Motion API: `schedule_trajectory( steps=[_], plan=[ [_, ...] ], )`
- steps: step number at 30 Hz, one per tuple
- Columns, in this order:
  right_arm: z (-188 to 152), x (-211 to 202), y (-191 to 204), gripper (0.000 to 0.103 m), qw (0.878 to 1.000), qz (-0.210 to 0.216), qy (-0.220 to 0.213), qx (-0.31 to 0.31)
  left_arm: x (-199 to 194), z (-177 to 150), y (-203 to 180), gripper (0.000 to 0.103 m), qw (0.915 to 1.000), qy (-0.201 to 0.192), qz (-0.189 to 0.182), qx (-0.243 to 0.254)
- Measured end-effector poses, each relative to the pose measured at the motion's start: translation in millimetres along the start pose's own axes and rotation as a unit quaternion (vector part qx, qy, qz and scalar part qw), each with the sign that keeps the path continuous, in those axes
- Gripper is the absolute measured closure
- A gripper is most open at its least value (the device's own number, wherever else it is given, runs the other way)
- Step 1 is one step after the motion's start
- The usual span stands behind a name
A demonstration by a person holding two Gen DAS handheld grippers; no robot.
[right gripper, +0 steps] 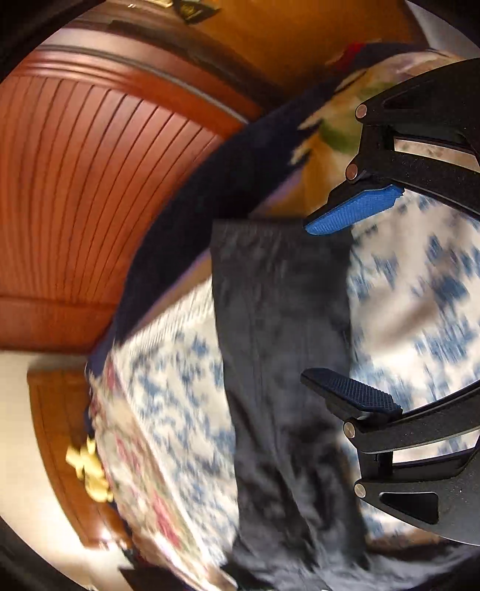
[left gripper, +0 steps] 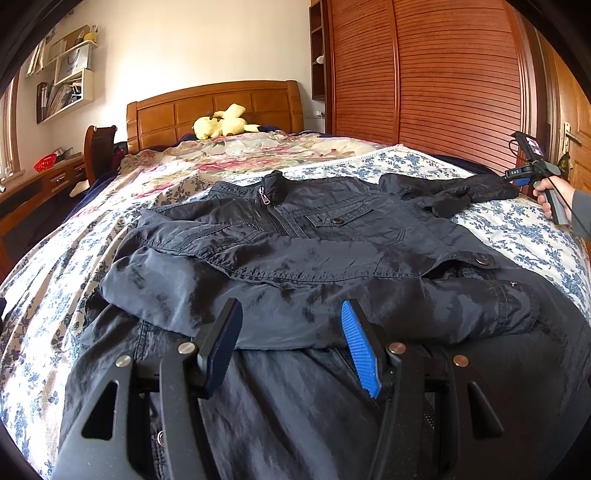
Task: Fold large clothes
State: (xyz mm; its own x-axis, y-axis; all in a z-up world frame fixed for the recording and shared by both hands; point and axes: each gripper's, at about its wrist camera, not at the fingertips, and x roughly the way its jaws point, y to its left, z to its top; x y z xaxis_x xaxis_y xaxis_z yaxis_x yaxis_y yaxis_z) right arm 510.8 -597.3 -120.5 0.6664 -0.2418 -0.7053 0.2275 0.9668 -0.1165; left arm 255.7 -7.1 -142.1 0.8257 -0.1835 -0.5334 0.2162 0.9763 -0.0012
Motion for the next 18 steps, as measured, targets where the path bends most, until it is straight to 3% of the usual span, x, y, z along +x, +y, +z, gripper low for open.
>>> schedule_trajectory(
  steps=[3,8,10,11,12,14,18],
  plan=[
    [2.4,14.1,-18.7,0.026,0.999,-0.012,0.014,0.031,2.0,0.2,-0.9,0.048,1.0000,0.003,0.000,0.001],
    [-3.2,26.7,-34.0,0.027,0.997,0.002,0.041,0.071,2.2,0.2,-0.9,0.048,1.0000,0.003,-0.001,0.001],
    [-6.2,28.8,-28.0,0.042,0.996,0.015,0.051,0.065,2.1,0.1,-1.2,0.048,1.0000,0.002,0.000,0.002],
    [-7.7,27.7,-20.0,0.064,0.997,0.019,0.054,0.047,2.0,0.1,-1.7,0.048,1.0000,0.001,0.000,0.003],
    [-7.9,26.4,-12.3,0.074,0.998,0.021,0.054,0.028,2.4,0.0,-1.6,0.048,1.0000,0.001,0.001,0.004],
    [-8.5,17.2,8.6,0.078,0.999,0.009,0.045,-0.024,3.0,0.0,-1.7,0.048,1.0000,0.002,0.001,0.004],
    [2.9,-24.4,47.7,0.084,0.996,0.031,0.019,-0.077,2.7,0.5,-2.1,0.048,1.0000,-0.001,0.001,0.004]
  ],
)
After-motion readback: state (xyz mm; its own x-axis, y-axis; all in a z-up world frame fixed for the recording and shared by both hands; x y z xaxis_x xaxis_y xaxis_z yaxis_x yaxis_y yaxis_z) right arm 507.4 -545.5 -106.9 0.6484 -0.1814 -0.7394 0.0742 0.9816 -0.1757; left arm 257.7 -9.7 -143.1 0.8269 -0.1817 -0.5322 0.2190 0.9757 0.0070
